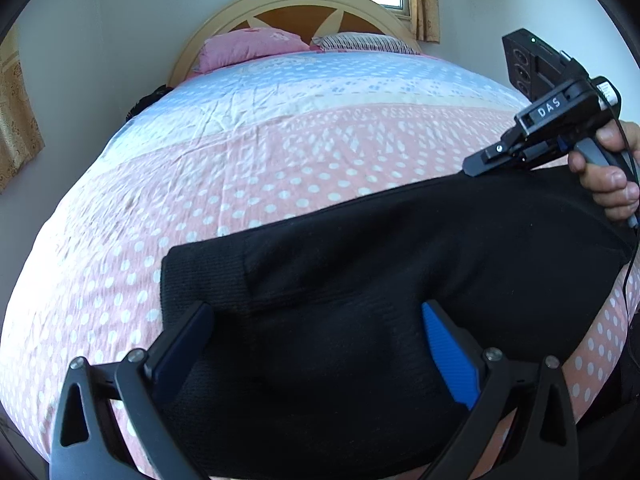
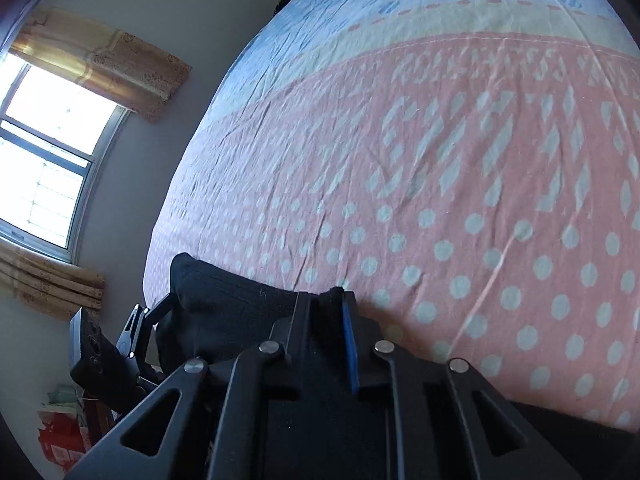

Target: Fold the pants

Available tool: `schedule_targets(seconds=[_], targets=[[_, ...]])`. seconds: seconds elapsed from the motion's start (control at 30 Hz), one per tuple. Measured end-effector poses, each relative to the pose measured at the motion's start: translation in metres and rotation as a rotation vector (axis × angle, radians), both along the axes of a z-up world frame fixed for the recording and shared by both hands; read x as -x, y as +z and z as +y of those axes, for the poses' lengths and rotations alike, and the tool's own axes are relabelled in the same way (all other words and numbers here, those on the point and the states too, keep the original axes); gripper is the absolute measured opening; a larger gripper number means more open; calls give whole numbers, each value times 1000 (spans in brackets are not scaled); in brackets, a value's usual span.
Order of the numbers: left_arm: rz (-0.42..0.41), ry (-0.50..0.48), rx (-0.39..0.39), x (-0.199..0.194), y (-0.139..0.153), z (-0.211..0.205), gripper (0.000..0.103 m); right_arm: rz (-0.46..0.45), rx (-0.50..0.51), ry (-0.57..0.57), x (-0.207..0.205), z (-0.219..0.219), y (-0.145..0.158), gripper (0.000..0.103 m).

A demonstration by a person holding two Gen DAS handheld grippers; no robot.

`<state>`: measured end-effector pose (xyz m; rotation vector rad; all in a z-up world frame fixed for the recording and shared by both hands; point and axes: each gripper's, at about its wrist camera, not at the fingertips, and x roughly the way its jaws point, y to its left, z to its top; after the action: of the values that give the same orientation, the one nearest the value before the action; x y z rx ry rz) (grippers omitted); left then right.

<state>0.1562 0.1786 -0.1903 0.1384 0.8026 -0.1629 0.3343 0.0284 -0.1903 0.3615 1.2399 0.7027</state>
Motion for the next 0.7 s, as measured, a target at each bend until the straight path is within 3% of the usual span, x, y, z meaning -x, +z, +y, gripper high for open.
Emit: schedule_targets(seconds=[0.1, 0.17, 0.3, 0.43, 0.57, 0.7], targets=[[-2, -3, 12, 0, -1, 3, 103, -26, -33, -46, 1, -3, 7, 9], [-15, -7, 11, 1, -2, 4, 103, -15, 35, -60, -4, -2, -2, 7], [-14, -6, 10, 0, -1, 4, 103, -33, 30, -23, -7, -5, -5, 8], [-21, 9, -23, 5, 7, 2, 103, -113, 65, -46, 13, -35, 21, 40], [-93, 14, 4, 12, 30, -5, 103, -197, 70, -81, 46, -99, 48, 45], [-139, -73, 95, 16, 54, -39, 103, -259, 85, -215, 84, -174, 63, 48]])
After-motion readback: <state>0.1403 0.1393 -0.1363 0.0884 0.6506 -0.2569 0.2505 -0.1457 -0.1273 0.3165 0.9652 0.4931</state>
